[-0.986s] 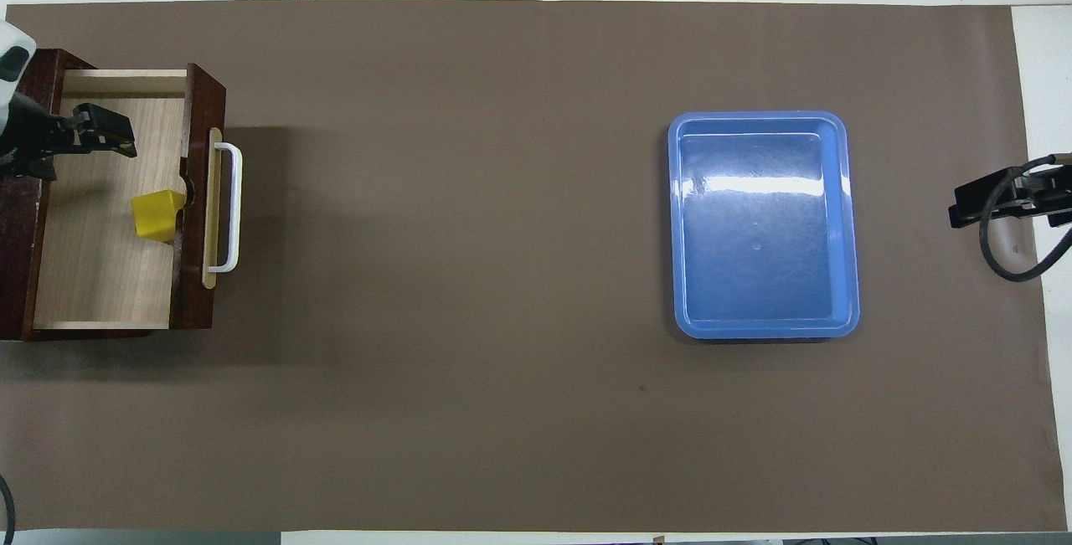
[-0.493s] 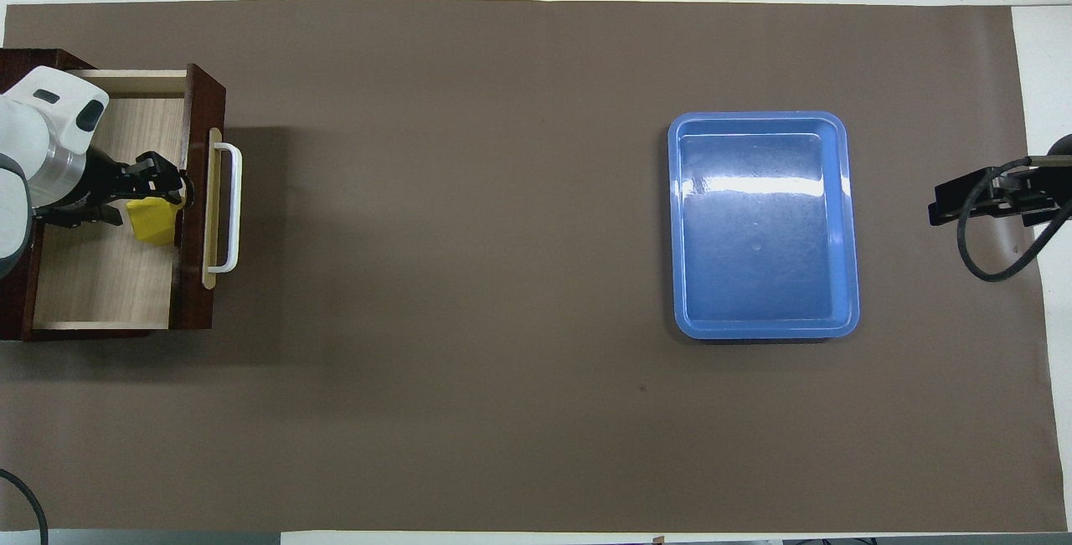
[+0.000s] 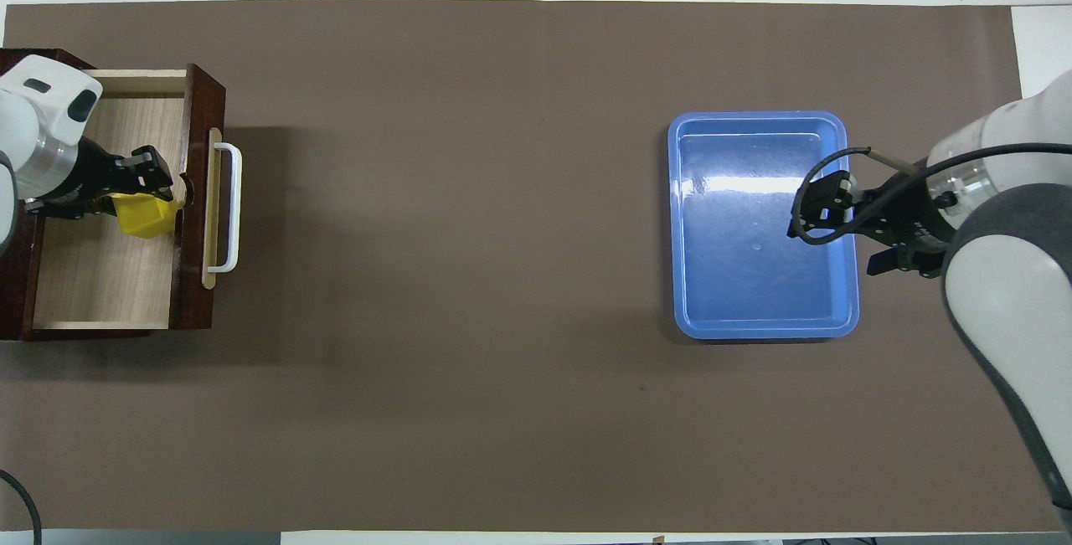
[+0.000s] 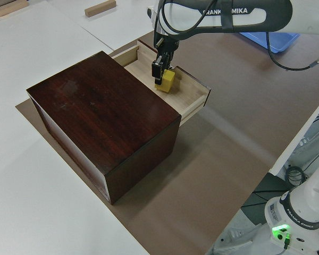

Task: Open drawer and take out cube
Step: 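Lift the cube with the left gripper while the right gripper approaches, then grasp the yellow cube with the right gripper from the left gripper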

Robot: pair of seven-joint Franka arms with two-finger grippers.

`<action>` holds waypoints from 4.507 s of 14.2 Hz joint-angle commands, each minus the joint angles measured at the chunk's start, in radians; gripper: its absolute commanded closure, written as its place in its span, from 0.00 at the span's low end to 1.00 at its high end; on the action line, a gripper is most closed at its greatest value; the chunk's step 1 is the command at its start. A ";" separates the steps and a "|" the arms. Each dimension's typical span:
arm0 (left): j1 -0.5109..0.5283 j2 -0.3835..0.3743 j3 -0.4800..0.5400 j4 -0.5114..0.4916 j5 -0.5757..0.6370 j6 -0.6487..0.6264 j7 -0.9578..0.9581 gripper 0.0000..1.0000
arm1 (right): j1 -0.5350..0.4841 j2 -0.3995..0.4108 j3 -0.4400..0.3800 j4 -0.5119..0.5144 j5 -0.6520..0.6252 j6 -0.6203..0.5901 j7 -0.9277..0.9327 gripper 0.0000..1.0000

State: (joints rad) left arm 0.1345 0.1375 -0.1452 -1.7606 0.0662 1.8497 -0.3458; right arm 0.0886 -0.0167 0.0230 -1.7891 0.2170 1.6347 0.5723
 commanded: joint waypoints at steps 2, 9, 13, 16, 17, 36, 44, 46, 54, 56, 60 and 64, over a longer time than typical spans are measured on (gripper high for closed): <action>-0.042 0.086 0.007 0.282 -0.066 -0.236 -0.123 1.00 | 0.084 0.063 -0.003 -0.018 0.079 0.115 0.228 0.00; -0.310 0.018 -0.001 0.143 -0.132 -0.089 -1.011 1.00 | 0.164 0.136 -0.003 -0.015 0.180 0.261 0.417 0.00; -0.429 -0.047 -0.001 -0.028 -0.207 0.138 -1.446 1.00 | 0.183 0.133 -0.003 -0.029 0.193 0.284 0.454 0.00; -0.518 -0.058 -0.001 -0.088 -0.212 0.275 -1.686 1.00 | 0.213 0.153 -0.003 -0.059 0.243 0.382 0.532 0.00; -0.544 -0.053 0.001 -0.089 -0.212 0.305 -1.729 1.00 | 0.224 0.155 -0.002 -0.079 0.277 0.425 0.552 0.00; -0.685 -0.036 0.003 -0.209 -0.212 0.519 -1.957 1.00 | 0.356 0.365 -0.003 0.020 0.602 0.611 0.690 0.00; -0.674 -0.036 0.003 -0.211 -0.212 0.519 -1.957 1.00 | 0.352 0.351 -0.003 0.007 0.598 0.603 0.682 0.10; -0.674 -0.036 0.003 -0.211 -0.212 0.519 -1.957 1.00 | 0.352 0.351 -0.005 0.007 0.598 0.603 0.686 0.31; -0.674 -0.036 0.004 -0.211 -0.212 0.516 -1.954 1.00 | 0.355 0.304 -0.005 0.016 0.593 0.588 0.733 1.00; -0.674 -0.036 0.004 -0.211 -0.212 0.516 -1.954 0.93 | 0.346 0.307 -0.005 0.037 0.590 0.565 0.730 1.00; -0.673 -0.036 0.004 -0.206 -0.210 0.507 -1.943 0.00 | 0.339 0.307 -0.006 0.043 0.591 0.553 0.724 1.00; -0.633 -0.041 0.012 -0.188 -0.201 0.458 -1.941 0.00 | 0.327 0.307 -0.008 0.045 0.593 0.548 0.722 1.00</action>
State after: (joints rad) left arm -0.5286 0.1123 -0.1328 -1.9424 -0.1276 2.3578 -2.2961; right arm 0.4361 0.2961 0.0130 -1.7584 0.8005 2.1987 1.2693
